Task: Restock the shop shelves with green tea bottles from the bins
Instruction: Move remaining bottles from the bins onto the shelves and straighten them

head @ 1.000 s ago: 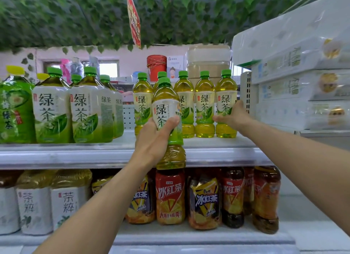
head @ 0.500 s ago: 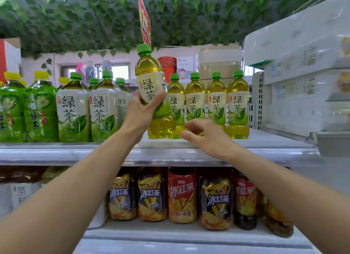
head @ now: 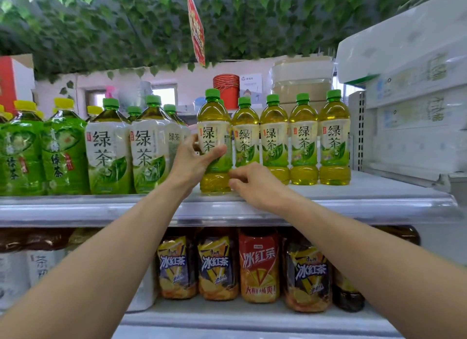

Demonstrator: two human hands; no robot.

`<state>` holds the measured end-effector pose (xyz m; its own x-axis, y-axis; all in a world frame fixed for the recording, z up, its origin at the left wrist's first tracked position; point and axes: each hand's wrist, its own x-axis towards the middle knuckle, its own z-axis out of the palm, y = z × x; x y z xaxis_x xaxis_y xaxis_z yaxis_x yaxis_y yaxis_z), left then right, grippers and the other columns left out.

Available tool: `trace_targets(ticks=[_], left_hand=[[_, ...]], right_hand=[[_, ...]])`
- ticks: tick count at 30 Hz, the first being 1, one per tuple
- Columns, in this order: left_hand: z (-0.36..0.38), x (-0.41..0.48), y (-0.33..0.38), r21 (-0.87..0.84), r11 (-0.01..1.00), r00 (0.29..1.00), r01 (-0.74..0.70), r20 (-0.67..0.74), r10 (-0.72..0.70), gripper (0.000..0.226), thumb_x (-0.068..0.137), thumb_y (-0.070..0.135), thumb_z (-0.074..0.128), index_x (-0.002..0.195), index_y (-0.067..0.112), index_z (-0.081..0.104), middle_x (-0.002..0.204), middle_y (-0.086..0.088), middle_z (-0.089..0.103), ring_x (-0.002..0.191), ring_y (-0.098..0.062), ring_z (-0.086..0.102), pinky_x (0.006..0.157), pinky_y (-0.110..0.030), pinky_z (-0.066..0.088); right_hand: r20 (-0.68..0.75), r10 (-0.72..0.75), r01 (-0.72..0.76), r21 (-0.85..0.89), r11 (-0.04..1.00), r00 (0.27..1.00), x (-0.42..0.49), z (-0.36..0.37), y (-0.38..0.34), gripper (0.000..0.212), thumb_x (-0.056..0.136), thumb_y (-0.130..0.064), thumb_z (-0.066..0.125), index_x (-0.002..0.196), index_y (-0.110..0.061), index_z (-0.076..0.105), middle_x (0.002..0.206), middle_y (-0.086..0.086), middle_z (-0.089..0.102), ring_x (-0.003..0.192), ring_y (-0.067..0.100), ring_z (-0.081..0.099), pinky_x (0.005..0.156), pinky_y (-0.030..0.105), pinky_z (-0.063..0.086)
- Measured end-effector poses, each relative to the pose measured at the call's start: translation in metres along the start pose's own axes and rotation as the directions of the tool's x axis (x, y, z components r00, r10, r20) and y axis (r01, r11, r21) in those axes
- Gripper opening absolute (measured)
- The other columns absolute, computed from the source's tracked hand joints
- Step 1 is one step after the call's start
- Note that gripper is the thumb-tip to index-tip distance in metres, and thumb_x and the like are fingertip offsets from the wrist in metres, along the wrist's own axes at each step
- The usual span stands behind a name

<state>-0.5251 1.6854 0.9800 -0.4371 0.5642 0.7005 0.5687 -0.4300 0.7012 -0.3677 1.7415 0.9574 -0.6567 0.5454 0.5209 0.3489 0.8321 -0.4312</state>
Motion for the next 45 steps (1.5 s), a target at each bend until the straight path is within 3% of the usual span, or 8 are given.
trace_targets(ticks=[9,13,16,19,25,35,40,45], left_hand=[[0.003,-0.004,-0.006,0.157,0.987,0.998,-0.034,-0.044,0.041,0.04,0.09,0.044,0.069,0.12,0.023,0.054,0.103,0.012,0.064,0.102,-0.013,0.063,0.08,-0.019,0.053],[0.002,-0.027,-0.004,0.437,0.897,0.998,-0.061,0.01,0.063,0.073,0.097,0.062,0.044,0.155,0.02,0.026,0.15,-0.003,0.049,0.137,-0.023,0.046,0.111,-0.047,0.041],[0.001,-0.073,-0.002,0.603,0.781,0.981,-0.163,0.014,0.195,0.079,0.099,0.059,0.042,0.16,0.019,0.01,0.159,-0.008,0.035,0.146,-0.024,0.032,0.115,-0.043,0.031],[0.004,-0.127,-0.003,0.712,0.658,0.952,-0.244,0.048,0.301,0.075,0.099,0.058,0.038,0.158,0.015,0.022,0.154,-0.009,0.041,0.142,-0.026,0.035,0.117,-0.043,0.028],[0.021,-0.226,-0.023,0.741,0.599,0.936,-0.303,0.114,0.332,0.069,0.094,0.055,0.044,0.145,0.009,0.048,0.125,-0.01,0.064,0.114,-0.031,0.06,0.095,-0.044,0.047],[0.055,-0.372,-0.099,0.778,0.557,0.903,-0.293,0.416,-0.106,0.066,0.091,0.056,0.043,0.137,0.011,0.059,0.119,-0.009,0.068,0.106,-0.033,0.064,0.092,-0.045,0.048],[0.078,-0.438,-0.146,0.748,0.634,0.806,-0.196,0.491,-0.331,0.062,0.094,0.052,0.059,0.144,0.015,0.051,0.131,-0.006,0.06,0.12,-0.032,0.056,0.106,-0.045,0.039],[0.097,-0.52,-0.202,0.775,0.627,0.61,-0.076,0.534,-0.586,0.066,0.099,0.059,0.041,0.155,0.026,0.029,0.148,0.003,0.044,0.135,-0.021,0.042,0.114,-0.035,0.027]], right_hand=[[0.065,-0.009,0.011,-0.033,0.999,0.998,-0.002,-0.002,0.002,0.048,0.101,-0.037,0.051,0.146,-0.02,0.048,0.148,-0.001,0.052,0.135,0.019,0.048,0.112,0.047,0.038],[-0.049,-0.061,0.041,-0.332,0.943,0.997,-0.02,-0.004,0.003,0.05,0.102,-0.045,0.045,0.145,-0.022,0.046,0.147,0.003,0.051,0.132,0.026,0.049,0.105,0.045,0.042],[-0.195,-0.127,0.038,-0.403,0.914,0.973,-0.051,-0.002,0.011,0.055,0.101,-0.047,0.044,0.15,-0.022,0.039,0.151,0.004,0.045,0.137,0.027,0.042,0.111,0.044,0.033],[-0.265,-0.202,0.064,-0.45,0.891,0.943,-0.095,0.003,0.024,0.056,0.1,-0.042,0.05,0.15,-0.018,0.04,0.152,0.005,0.043,0.141,0.025,0.036,0.115,0.043,0.026],[-0.309,-0.351,0.13,-0.559,0.819,0.884,-0.193,0.034,0.05,0.048,0.092,-0.033,0.055,0.134,-0.01,0.06,0.123,0.007,0.066,0.111,0.027,0.063,0.094,0.043,0.048],[0.028,0.022,-0.006,-0.477,0.879,0.999,-0.323,0.123,0.113,0.049,0.083,-0.027,0.077,0.127,-0.009,0.065,0.125,0.017,0.065,0.108,0.037,0.065,0.087,0.047,0.052],[0.191,0.256,-0.158,-0.416,0.896,0.948,-0.377,0.164,0.15,0.051,0.091,-0.034,0.067,0.135,-0.011,0.059,0.137,0.015,0.057,0.12,0.036,0.058,0.095,0.047,0.047],[0.37,0.479,-0.347,-0.369,0.862,0.796,-0.451,0.22,0.193,0.054,0.102,-0.042,0.043,0.151,-0.02,0.036,0.152,0.004,0.038,0.136,0.026,0.04,0.104,0.038,0.038]])
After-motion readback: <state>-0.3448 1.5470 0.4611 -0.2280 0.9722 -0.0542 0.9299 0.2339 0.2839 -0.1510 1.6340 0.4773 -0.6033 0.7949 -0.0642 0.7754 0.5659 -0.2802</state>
